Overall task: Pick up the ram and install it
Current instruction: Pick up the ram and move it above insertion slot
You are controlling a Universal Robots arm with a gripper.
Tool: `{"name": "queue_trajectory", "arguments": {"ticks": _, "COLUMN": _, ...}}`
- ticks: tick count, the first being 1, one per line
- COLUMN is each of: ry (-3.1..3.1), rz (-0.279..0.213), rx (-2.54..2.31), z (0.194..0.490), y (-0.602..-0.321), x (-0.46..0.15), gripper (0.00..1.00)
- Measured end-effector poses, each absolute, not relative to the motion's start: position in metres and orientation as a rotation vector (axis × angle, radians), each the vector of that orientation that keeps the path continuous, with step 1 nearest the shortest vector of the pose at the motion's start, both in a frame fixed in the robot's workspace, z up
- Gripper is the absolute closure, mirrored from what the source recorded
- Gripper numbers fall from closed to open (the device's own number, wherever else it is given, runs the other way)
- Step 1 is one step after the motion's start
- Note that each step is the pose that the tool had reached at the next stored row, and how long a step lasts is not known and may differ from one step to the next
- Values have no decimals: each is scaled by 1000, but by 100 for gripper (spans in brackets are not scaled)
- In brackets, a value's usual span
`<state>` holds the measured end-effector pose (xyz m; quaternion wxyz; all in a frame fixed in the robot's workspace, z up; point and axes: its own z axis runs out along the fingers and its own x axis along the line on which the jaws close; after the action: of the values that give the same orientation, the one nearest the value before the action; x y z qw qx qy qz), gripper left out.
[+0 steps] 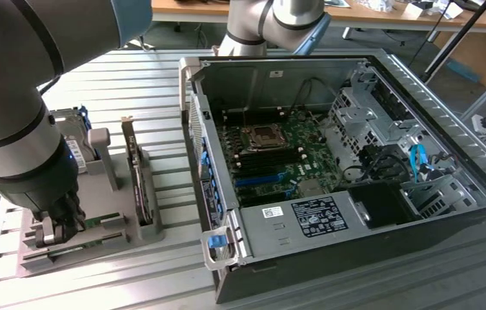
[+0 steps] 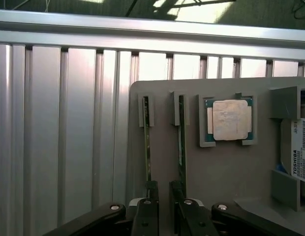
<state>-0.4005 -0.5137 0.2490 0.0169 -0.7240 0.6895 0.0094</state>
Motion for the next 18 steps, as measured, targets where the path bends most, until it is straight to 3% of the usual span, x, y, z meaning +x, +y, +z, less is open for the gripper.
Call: {"name": "queue_trajectory", "arguments": {"ticks": 18, "ry": 2143, "rz": 29, "rx": -2250, "z": 231, "y": -523, "x": -401, "gripper": 76}}
